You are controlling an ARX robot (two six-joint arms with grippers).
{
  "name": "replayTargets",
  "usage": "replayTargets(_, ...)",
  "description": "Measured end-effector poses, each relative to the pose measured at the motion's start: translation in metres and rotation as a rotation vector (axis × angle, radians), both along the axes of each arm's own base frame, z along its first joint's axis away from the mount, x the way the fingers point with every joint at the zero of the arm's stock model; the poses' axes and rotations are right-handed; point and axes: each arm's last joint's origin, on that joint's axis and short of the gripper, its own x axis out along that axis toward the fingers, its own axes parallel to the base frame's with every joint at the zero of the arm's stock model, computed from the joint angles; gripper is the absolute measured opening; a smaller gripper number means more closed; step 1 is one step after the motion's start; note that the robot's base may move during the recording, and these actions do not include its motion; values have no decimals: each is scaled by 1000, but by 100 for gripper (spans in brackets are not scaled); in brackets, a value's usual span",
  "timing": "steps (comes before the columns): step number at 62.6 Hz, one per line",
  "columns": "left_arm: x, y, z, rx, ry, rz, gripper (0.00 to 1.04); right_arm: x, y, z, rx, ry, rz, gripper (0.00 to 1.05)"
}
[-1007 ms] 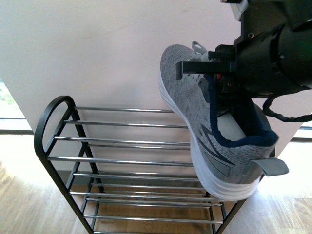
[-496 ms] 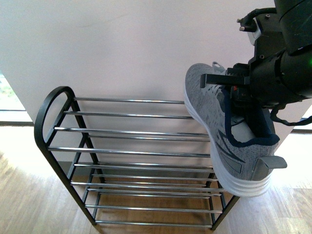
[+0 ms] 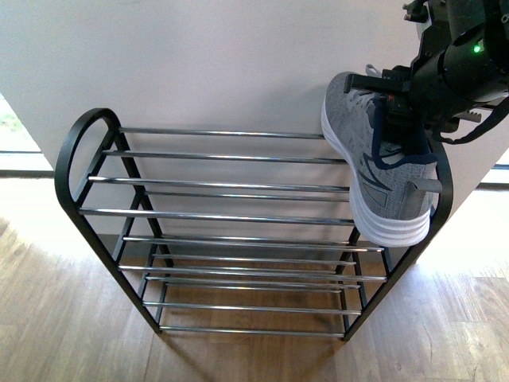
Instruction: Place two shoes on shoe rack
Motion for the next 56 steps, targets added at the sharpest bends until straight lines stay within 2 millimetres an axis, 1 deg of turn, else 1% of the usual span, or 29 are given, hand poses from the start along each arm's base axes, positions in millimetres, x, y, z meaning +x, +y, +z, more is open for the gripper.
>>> replayTargets(5,0,0,0,0,0,0,2,6,-4,-6,-16,19,-4,3)
replayTargets(9,0,0,0,0,0,0,2,14,-8,-15,-32,46,-4,3)
replayTargets(17,0,0,0,0,0,0,2,25,-16,-22,-57,77,-8,3)
replayTargets(21,0,0,0,0,0,0,2,31,-22,-23,-66,80,-15,3)
replayTargets(31,0,0,0,0,0,0,2,38,-38,-27,-80,95,-34,3)
replayTargets(40,0,0,0,0,0,0,2,41,-40,-30,-84,102,-36,3)
replayTargets(42,0,0,0,0,0,0,2,41,-40,-30,-84,104,-33,6)
replayTargets(45,0,0,0,0,0,1,2,42,-40,-30,-79,103,-25,15)
replayTargets(47,0,0,0,0,-1,1,2,42,-40,-30,-74,103,-16,18)
replayTargets(51,0,0,0,0,0,1,2,43,-39,-29,-59,111,22,29)
replayTargets(56,0,0,0,0,0,0,2,41,-38,-24,-48,123,79,41)
